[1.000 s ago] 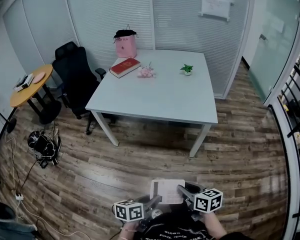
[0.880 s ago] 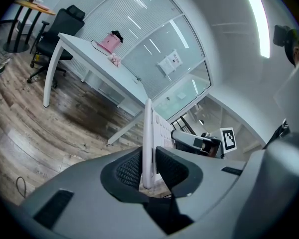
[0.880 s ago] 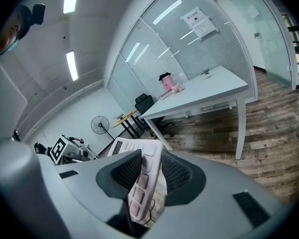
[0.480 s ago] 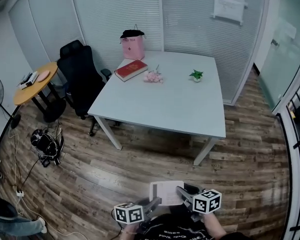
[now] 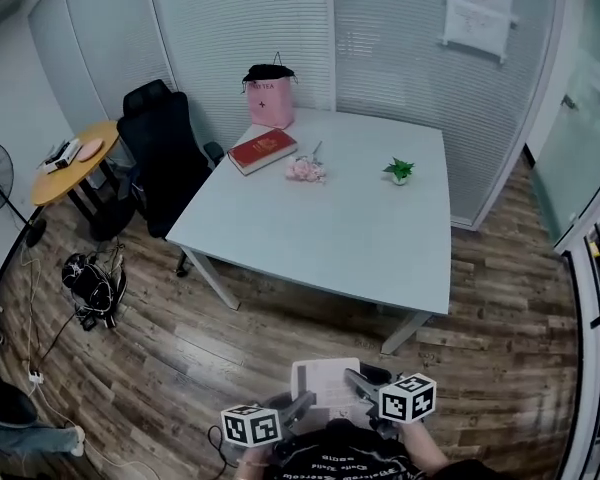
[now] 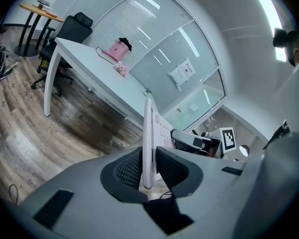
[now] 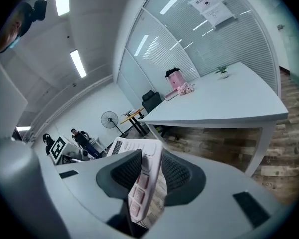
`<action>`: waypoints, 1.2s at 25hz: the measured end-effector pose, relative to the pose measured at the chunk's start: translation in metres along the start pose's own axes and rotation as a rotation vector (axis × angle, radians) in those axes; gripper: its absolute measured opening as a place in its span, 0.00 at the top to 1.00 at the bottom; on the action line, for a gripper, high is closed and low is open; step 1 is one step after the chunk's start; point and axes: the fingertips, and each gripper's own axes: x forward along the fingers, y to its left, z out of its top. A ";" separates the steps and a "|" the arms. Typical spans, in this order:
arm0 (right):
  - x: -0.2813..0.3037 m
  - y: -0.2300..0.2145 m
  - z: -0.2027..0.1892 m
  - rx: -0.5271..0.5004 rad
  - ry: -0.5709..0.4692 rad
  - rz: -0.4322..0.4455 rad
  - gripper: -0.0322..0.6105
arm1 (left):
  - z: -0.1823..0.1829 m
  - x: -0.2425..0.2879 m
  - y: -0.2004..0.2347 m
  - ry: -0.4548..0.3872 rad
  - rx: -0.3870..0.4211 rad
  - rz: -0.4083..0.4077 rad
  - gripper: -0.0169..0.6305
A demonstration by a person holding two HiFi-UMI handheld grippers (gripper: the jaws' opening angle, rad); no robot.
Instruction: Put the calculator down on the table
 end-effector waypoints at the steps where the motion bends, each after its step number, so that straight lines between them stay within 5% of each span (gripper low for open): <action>1: 0.001 -0.009 0.007 0.001 0.006 0.006 0.74 | 0.005 0.009 -0.002 -0.004 -0.003 0.007 0.84; 15: 0.012 -0.072 0.059 -0.017 0.014 0.001 0.74 | 0.046 0.079 -0.005 -0.015 -0.050 0.023 0.84; 30: 0.065 -0.146 0.137 0.118 -0.104 -0.158 0.74 | 0.158 0.160 0.032 0.177 0.072 -0.065 0.84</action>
